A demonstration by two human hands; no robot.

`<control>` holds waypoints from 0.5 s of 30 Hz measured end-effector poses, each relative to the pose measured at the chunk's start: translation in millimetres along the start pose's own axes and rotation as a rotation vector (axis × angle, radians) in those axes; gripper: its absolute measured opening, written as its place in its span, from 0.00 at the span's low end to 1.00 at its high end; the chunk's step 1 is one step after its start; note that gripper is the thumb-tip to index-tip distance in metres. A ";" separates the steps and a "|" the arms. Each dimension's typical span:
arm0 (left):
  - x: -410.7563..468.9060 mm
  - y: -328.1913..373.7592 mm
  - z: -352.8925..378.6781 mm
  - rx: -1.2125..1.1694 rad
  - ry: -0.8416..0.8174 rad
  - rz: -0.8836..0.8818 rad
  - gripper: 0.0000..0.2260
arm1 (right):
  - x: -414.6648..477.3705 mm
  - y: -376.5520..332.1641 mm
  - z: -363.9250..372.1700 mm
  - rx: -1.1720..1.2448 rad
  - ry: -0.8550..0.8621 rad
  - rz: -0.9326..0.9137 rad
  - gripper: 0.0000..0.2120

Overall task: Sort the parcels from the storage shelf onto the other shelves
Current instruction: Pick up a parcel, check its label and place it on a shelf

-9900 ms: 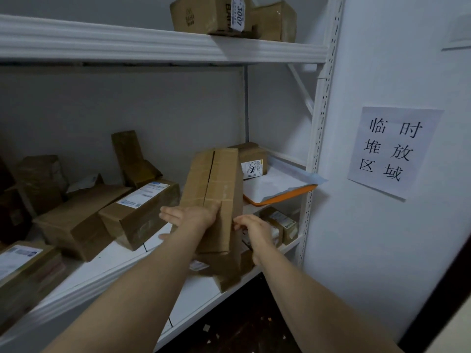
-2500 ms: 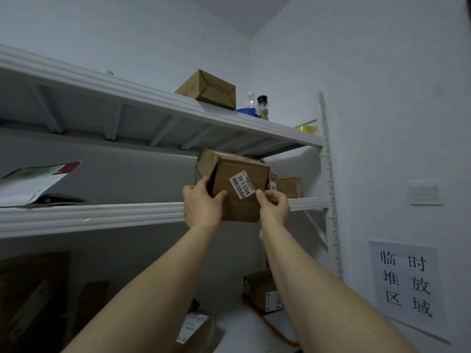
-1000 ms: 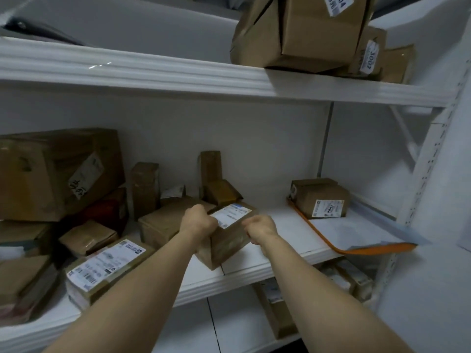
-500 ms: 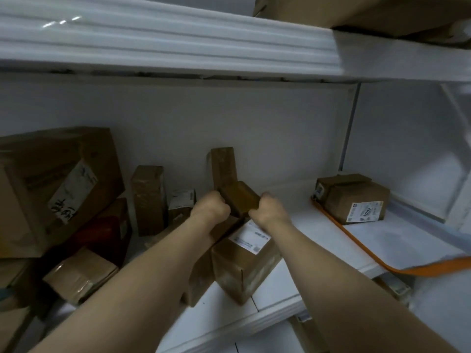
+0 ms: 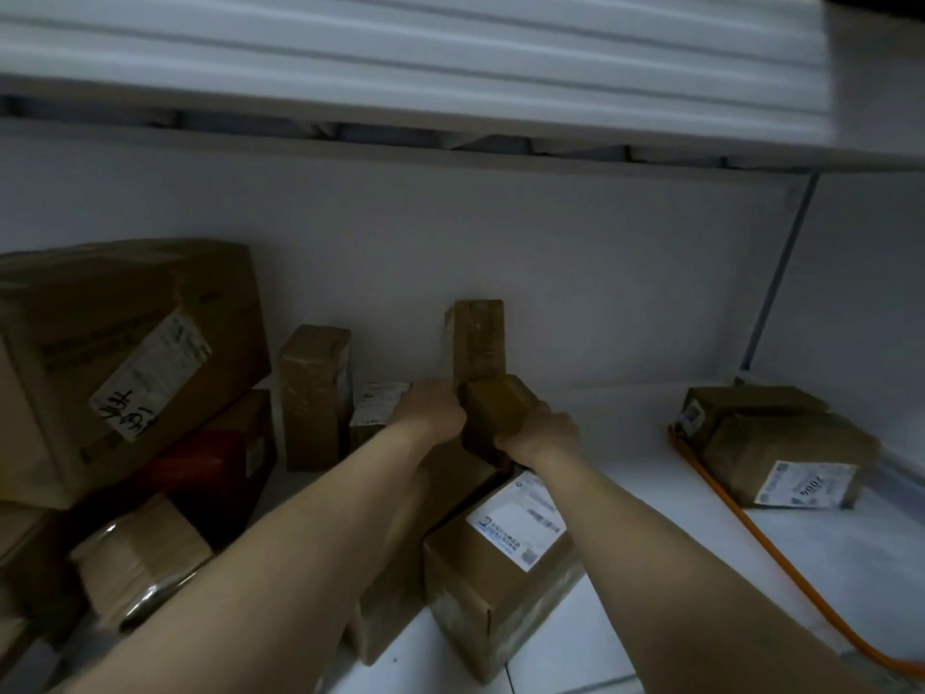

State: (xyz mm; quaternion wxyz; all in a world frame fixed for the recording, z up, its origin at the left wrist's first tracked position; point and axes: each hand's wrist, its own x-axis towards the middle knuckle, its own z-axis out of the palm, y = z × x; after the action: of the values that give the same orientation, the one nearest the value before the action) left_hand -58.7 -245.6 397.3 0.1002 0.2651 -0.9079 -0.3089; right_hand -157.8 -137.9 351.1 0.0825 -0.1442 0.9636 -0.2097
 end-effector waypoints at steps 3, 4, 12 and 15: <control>1.6 1.6 -2.0 -0.014 0.011 -0.013 0.10 | 0.2 0.2 -17.1 0.078 0.090 -0.048 0.42; 1.7 3.3 -2.8 -0.030 0.018 -0.017 0.09 | -1.2 1.1 -23.1 0.097 0.128 -0.068 0.43; -15.5 43.4 -5.6 0.052 0.028 0.105 0.04 | -47.6 37.5 -68.9 -0.052 0.535 -0.329 0.49; -29.9 61.4 1.4 0.041 0.056 0.133 0.27 | -72.2 64.5 -79.2 -0.067 0.668 -0.384 0.41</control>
State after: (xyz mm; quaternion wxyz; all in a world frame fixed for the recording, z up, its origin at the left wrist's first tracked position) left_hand -59.9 -187.6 433.4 0.1406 0.2145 -0.9265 -0.2754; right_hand -122.7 -29.1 401.8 -0.2814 -0.2482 0.8992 -0.2249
